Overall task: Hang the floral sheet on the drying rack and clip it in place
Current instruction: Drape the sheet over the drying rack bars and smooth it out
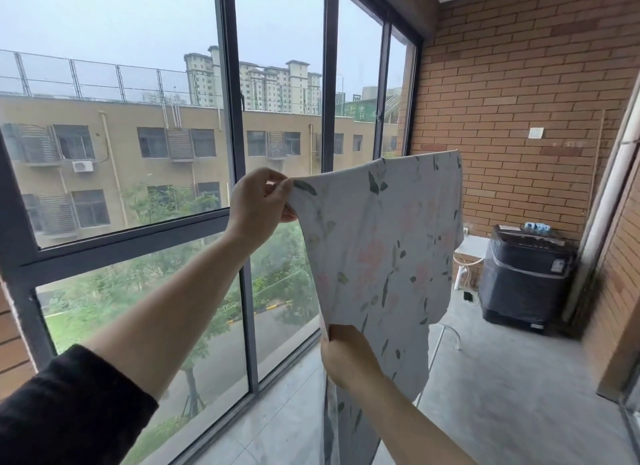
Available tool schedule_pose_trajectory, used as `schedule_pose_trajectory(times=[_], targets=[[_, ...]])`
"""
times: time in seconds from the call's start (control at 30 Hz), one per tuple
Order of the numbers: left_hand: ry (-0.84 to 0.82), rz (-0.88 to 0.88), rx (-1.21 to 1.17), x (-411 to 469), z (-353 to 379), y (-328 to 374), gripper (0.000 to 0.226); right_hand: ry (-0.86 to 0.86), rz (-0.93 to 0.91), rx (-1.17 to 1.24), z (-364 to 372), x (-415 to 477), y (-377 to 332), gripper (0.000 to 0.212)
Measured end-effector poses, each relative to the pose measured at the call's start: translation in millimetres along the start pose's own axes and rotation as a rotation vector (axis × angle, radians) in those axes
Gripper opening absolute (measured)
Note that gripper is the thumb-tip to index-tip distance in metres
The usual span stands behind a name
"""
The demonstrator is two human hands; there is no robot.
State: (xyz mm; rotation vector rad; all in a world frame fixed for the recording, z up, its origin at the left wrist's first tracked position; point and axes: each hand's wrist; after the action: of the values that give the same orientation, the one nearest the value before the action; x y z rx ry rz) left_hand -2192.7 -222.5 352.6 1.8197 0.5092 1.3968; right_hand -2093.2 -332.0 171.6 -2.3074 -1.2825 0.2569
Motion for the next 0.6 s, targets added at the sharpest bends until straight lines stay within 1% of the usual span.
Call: schedule_pose_trajectory(times=[0.1, 0.17, 0.27, 0.3, 0.4, 0.5, 0.6], targets=[[0.017, -0.021, -0.033, -4.0, -4.8, -9.8, 0.009, 0.013, -0.017, 0.011, 7.4, -3.4, 1.5, 0.038], [0.002, -0.033, -0.040, -7.9, -7.4, -17.8, 0.008, 0.011, 0.005, 0.027, 9.9, -5.3, 1.4, 0.038], [-0.027, -0.061, 0.008, -21.5, -8.2, -38.2, 0.006, -0.005, 0.098, 0.110, 16.5, -4.2, 9.3, 0.025], [-0.036, -0.075, 0.034, -27.6, -7.5, -45.9, 0.006, -0.021, 0.131, 0.107, 19.7, -3.8, 13.4, 0.024], [-0.082, -0.151, 0.070, -45.9, -4.8, -69.5, 0.009, -0.041, 0.195, 0.064, 27.9, -6.1, 23.5, 0.010], [-0.136, -0.224, 0.102, -61.4, -1.8, -92.6, 0.012, -0.055, 0.239, 0.099, 32.6, -10.5, 32.0, 0.023], [-0.159, -0.268, 0.107, -72.1, 5.7, -108.5, 0.011, -0.080, 0.185, 0.049, 30.0, -16.7, 40.1, 0.027]])
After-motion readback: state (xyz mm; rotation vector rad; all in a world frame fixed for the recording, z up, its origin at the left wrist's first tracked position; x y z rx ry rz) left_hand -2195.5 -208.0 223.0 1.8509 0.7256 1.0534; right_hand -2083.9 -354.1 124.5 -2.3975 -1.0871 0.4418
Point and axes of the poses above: each hand's wrist, its own x-axis towards the middle knuckle, its own z-axis out of the palm, y = z × x, and after that the axes turned 5 degrees about -x, right-handed
